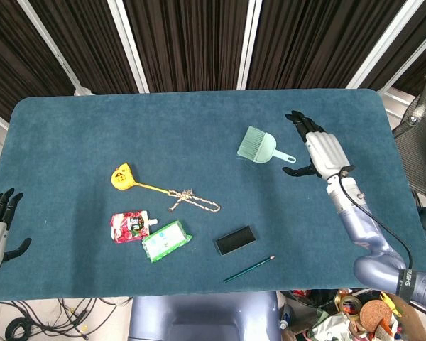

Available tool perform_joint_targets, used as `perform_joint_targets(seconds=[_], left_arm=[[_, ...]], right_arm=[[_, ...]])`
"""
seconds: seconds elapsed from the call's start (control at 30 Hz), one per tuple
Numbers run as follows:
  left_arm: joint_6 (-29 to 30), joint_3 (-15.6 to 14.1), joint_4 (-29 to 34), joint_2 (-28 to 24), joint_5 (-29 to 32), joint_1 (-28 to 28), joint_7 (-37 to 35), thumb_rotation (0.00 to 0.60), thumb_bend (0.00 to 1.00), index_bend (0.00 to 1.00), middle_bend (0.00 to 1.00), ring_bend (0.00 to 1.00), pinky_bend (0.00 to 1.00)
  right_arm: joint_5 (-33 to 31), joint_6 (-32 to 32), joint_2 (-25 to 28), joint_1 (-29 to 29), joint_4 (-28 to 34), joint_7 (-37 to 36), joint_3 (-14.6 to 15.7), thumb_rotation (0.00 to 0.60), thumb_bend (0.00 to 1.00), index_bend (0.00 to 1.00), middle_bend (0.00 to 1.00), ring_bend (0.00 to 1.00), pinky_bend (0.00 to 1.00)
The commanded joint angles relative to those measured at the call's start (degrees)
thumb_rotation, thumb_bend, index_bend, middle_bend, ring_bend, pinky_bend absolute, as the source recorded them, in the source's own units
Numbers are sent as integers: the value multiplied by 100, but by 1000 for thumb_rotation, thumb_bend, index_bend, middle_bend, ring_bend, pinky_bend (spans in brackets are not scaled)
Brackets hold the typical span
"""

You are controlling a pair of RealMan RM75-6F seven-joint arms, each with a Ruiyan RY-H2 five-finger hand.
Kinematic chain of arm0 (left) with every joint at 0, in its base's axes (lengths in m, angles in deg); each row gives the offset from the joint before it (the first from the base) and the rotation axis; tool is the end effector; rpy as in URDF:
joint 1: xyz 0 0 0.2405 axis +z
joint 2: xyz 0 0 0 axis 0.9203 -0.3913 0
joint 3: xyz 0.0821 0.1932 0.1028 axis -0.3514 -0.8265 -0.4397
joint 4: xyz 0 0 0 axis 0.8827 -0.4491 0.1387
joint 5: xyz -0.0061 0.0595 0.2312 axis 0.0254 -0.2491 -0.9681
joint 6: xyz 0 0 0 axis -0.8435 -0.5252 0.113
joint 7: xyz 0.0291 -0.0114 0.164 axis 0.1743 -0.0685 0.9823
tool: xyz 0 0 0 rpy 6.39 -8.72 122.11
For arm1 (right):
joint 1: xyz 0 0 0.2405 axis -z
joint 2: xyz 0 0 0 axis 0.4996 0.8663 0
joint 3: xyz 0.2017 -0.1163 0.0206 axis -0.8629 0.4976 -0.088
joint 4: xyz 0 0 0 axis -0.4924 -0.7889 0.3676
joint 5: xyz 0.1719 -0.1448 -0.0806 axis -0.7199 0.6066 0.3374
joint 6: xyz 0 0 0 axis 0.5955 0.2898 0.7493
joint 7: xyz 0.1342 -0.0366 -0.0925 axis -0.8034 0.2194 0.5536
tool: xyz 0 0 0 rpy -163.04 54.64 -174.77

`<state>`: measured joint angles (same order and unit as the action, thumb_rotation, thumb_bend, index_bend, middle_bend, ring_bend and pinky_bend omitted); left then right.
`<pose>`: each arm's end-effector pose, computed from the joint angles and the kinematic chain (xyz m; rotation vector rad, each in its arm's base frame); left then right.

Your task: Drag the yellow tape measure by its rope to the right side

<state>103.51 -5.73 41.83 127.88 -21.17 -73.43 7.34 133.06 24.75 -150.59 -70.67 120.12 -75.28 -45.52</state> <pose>-0.3073 0.2138 0.1188 -1.4117 -0.8553 -0.7609 -0.1244 -0.4241 0.1077 1.5217 -1.1050 1.1904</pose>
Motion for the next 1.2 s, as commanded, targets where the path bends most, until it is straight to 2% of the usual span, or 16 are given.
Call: perform_joint_targets(seconds=[0.03,0.3,0.5,0.73,0.9,1.2], left_arm=[[-9,-1,4,5,-6,-11,11,600,243,34,0,0,0],[-14,-39,29,31,-98,-42,126,600,243,34,0,0,0],[-50,0,25,59,-21,-66,97,600,243,34,0,0,0],[7,-19,78,49,-44,-35,89,600,243,35,0,0,0],[50,7,99,35,-3,-10,18,600,243,35,0,0,0],[76,3,108,20,-14,3,-18,600,243,34,0,0,0]], right_arm=[[-25,45,2,12,4,-14,19,600,65,62,0,64,161],[-84,24,-88,-31,3,153,229,600,65,63,0,64,162],[-174,118,-209,-103,-80,206,231,600,64,77,0,64,162],[-196,103,-283,-148,-66,374,386,600,65,89,0,64,162],[-273,65,-352,-203,-75,420,427,600,65,152,0,64,161],[-368,126,-480,-269,-37,568,503,600,65,160,0,64,161]])
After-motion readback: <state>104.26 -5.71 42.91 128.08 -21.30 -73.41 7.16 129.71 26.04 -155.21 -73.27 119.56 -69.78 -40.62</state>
